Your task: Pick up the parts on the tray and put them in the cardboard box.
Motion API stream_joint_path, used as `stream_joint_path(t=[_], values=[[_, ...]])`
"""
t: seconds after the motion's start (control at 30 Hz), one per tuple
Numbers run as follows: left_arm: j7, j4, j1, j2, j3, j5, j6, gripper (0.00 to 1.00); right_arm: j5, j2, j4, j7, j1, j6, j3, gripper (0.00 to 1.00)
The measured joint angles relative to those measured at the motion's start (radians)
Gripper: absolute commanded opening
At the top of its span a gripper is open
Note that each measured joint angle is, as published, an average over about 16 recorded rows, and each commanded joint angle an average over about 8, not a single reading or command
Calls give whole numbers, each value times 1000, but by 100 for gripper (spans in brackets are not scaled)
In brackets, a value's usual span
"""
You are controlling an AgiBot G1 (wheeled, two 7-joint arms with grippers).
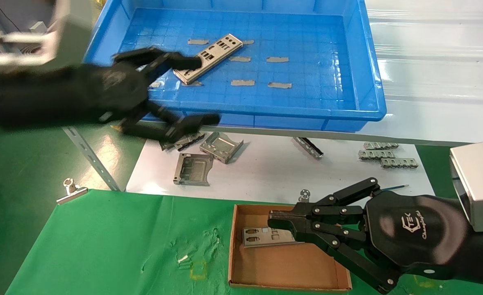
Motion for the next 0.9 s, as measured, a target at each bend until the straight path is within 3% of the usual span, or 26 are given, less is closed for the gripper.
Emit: stream_joint_path(t=[0.43, 0.7, 0.9], values=[[157, 527, -284, 285, 104, 216, -213, 100, 0, 0, 0, 0, 0, 0, 0, 0], [193, 706, -362, 376, 131, 276, -357, 100, 0, 0, 0, 0, 0, 0, -1, 0], [190, 767, -392, 407, 155, 311, -393, 100, 0, 0, 0, 0, 0, 0, -1, 0]])
